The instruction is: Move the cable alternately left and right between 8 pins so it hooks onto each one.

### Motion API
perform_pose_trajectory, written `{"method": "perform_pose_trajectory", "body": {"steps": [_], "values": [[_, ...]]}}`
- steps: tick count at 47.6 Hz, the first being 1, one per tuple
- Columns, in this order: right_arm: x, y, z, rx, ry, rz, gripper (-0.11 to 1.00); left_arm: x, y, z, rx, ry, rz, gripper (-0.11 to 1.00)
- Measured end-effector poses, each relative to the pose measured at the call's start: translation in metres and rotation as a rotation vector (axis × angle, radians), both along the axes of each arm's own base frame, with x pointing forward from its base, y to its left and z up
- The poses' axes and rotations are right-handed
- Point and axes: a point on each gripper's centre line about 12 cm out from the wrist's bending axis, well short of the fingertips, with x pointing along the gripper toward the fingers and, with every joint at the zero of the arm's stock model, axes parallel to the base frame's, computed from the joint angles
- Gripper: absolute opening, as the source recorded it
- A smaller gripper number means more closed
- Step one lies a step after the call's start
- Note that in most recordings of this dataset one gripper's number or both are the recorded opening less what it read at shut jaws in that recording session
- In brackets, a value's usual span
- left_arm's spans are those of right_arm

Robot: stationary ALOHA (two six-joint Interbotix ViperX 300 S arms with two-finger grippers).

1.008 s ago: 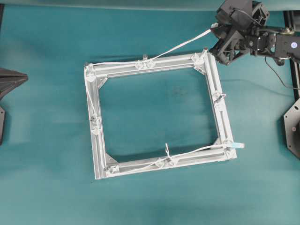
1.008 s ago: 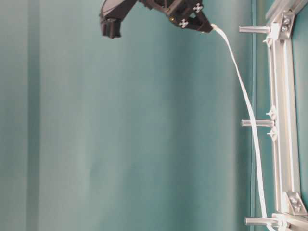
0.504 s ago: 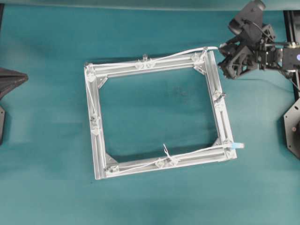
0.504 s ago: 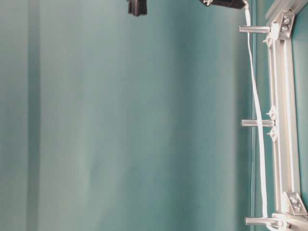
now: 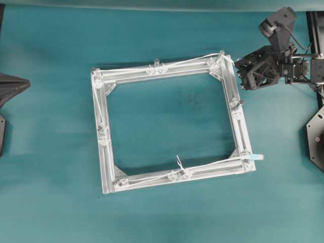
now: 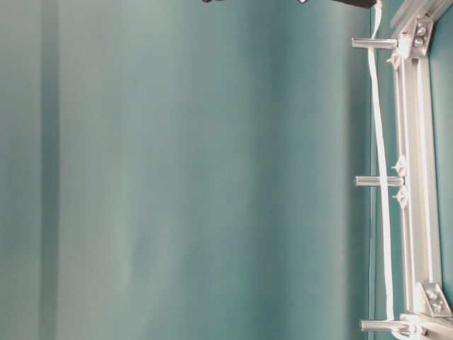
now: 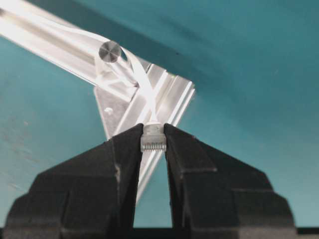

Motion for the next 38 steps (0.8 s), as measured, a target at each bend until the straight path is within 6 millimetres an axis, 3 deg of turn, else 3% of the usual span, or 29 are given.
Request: {"method": "perform_pose_trajectory", "body": {"steps": [29,38], "values": [[0.013,0.018,-0.015,0.274,-0.113,-0.297,0.15,0.0,0.0,0.0,0.0,0.0,0.0,0.08],[0.017,0.019,-0.013,0.287,-0.128,-0.308,0.15,0.0,0.0,0.0,0.0,0.0,0.0,0.08]]}}
